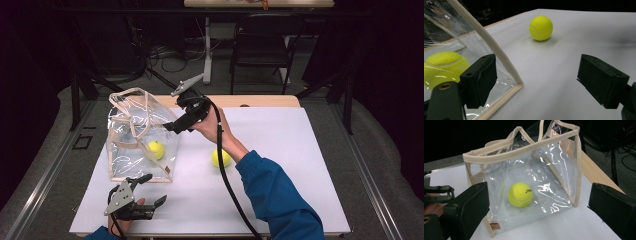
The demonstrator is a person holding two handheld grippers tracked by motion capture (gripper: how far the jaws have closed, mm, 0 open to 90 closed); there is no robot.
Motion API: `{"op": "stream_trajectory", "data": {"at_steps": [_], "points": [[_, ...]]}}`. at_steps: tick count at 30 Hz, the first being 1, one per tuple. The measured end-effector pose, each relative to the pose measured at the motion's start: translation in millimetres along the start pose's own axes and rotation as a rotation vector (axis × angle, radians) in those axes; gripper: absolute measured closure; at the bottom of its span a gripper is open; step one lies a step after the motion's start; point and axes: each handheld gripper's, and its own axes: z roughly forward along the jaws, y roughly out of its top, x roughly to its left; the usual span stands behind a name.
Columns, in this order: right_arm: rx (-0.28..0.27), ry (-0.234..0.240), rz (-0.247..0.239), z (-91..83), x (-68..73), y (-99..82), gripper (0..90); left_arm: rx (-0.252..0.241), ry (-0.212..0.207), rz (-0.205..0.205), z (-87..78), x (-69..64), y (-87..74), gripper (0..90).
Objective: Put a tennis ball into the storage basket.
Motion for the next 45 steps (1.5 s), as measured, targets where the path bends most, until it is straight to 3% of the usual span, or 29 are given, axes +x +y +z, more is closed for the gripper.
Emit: {"op": "stream_trajectory", "data": {"at_steps": [45], "points": [[0.043,-0.062,0.027,-40.8,-8.7,-70.9,2.2,-0.001,0.006,0.0,-1.5,-0.2,-1.2,15.8]]}}
